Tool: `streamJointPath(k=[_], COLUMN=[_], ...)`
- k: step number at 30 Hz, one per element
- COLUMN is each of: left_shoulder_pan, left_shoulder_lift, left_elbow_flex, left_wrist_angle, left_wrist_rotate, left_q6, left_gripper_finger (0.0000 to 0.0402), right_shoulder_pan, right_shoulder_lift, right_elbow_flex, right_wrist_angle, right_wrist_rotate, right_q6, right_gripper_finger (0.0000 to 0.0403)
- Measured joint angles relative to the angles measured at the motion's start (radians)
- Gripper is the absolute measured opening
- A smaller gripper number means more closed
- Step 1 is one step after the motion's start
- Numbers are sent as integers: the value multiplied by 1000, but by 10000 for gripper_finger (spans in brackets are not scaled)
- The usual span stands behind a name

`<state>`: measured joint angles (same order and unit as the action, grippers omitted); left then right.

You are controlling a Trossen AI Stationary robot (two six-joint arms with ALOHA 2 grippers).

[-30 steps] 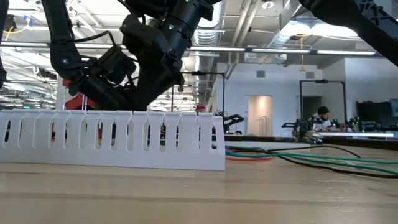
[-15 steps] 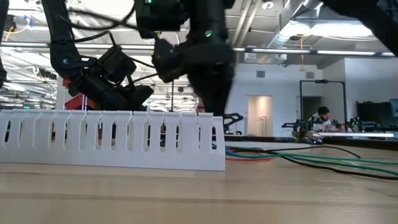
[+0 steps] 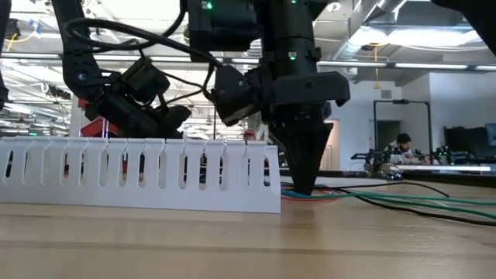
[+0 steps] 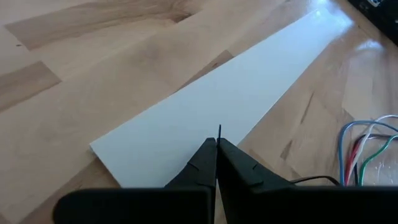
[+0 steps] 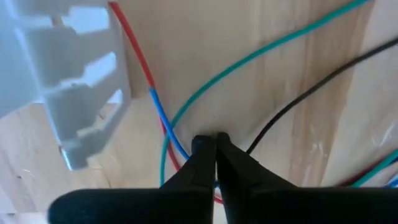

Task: Ziptie cables
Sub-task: Wrap the colored cables with the black zip tie

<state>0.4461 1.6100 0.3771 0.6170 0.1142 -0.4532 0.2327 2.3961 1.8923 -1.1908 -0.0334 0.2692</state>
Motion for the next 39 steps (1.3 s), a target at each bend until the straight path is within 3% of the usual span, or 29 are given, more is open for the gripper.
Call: streamJointPath(k=[3,7,11,18,25,30,39], left_shoulder_pan=[-1,-1,-2,-18,-29,-44,-64], left_shoulder_lift=[0,0,0,0,0,0,57], left_elbow_flex=[0,0,0,0,1,22,143], left_wrist_angle=[-1,-7,-8,-12,26,52,14], left_wrist_rotate=[19,61,95,99,89,23,-32], left_q6=[-15,-25,-31,-49,-120,-125,-28], left_gripper_finger=[0,0,0,0,0,0,0], right_shoulder_pan=[-41,-142,-266,-419,-383,-325,-239], right_shoulder_lift=[-3,-1,0,8,-31,-105,-116], right_elbow_flex=[-32,-44,-48,22,235,348,354], right_wrist_angle=[6,-1,-45,-168,-164,-129,94], right_wrist_rotate=[16,-67,-73,45,216,152,58], right_q6=[11,-19,-57,-93,-170,-181,-195], right_gripper_finger=[3,3,1,1,0,3,16])
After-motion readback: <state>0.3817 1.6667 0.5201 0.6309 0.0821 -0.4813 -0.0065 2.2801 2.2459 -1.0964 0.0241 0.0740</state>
